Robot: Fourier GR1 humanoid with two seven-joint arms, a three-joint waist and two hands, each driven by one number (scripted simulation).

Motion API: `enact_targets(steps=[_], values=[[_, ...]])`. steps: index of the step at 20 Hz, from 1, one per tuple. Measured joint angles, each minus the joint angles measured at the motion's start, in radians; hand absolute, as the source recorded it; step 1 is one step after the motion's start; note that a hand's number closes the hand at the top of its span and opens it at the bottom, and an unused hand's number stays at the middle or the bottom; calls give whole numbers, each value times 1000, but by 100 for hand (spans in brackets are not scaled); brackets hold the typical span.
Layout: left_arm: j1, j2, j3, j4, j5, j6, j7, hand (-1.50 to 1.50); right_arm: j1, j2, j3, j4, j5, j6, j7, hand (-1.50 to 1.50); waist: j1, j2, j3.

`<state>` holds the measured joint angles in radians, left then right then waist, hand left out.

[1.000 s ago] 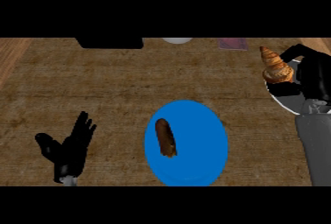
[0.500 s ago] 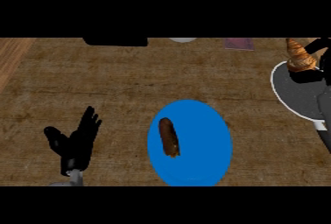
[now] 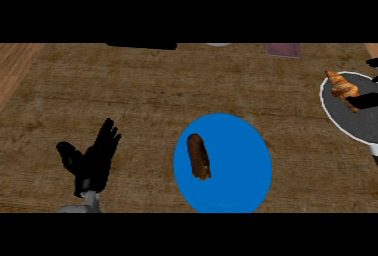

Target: Pick the croissant from the plate and place it in the pan

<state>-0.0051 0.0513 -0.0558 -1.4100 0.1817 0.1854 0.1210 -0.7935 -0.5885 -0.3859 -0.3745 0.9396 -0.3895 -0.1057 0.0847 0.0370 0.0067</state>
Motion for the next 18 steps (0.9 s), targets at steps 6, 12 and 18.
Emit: enact_targets(steps=[6, 12, 18], values=[[1, -2, -3, -7, 0, -4, -3, 0, -20, -19, -54, 80, -46, -17, -111, -150, 10, 5, 3], [8, -5, 0, -8, 4, 0, 1, 0, -62, -5, -208, 94, -229, 73, -280, -150, -3, 1, 6], [21, 3, 11, -11, 10, -4, 0, 0, -69, -59, -364, 138, -406, 274, -381, -150, -20, -4, 5]])
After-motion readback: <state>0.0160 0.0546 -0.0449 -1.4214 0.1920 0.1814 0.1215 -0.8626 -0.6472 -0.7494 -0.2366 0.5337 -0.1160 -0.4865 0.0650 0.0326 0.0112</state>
